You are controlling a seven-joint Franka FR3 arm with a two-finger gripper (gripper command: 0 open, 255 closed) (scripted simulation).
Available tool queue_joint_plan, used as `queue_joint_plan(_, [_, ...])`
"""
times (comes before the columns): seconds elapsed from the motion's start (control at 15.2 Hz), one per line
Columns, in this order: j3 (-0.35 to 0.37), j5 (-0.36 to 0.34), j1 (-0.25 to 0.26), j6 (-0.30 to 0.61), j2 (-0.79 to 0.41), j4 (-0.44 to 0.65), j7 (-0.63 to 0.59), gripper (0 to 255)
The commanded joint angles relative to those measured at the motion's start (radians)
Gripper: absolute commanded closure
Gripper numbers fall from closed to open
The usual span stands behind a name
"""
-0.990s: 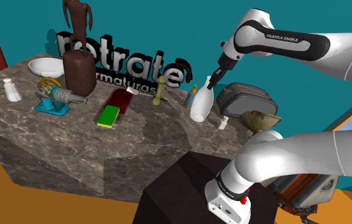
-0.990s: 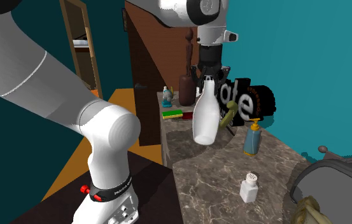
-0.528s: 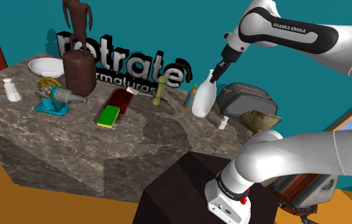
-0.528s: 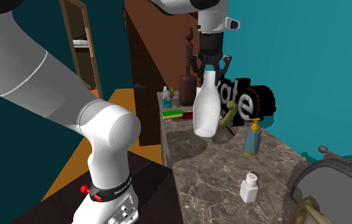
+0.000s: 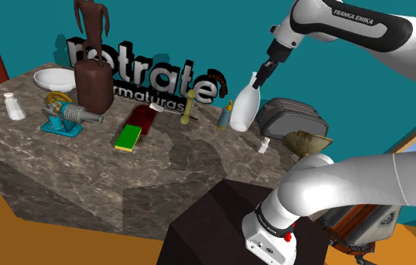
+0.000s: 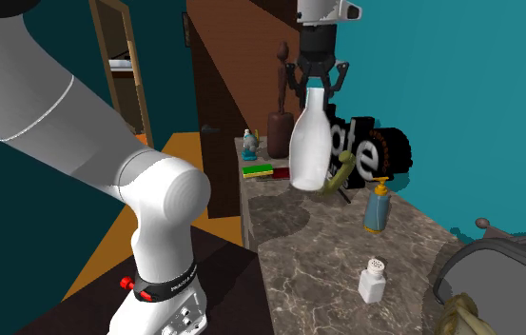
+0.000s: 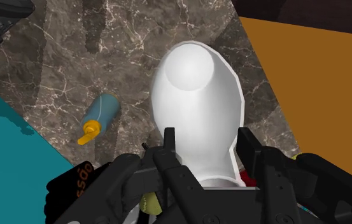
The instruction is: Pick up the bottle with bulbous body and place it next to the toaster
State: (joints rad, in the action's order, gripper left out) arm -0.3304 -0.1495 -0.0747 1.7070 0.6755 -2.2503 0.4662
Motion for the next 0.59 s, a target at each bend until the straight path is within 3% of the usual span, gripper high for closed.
queue_joint_plan(0.0, [0.002, 0.003, 0.002, -0.025, -0.005, 0.03, 0.002, 255])
queue_joint_plan(0.53, [0.011, 0.016, 0.011, -0.124, -0.037, 0.161, 0.004, 255])
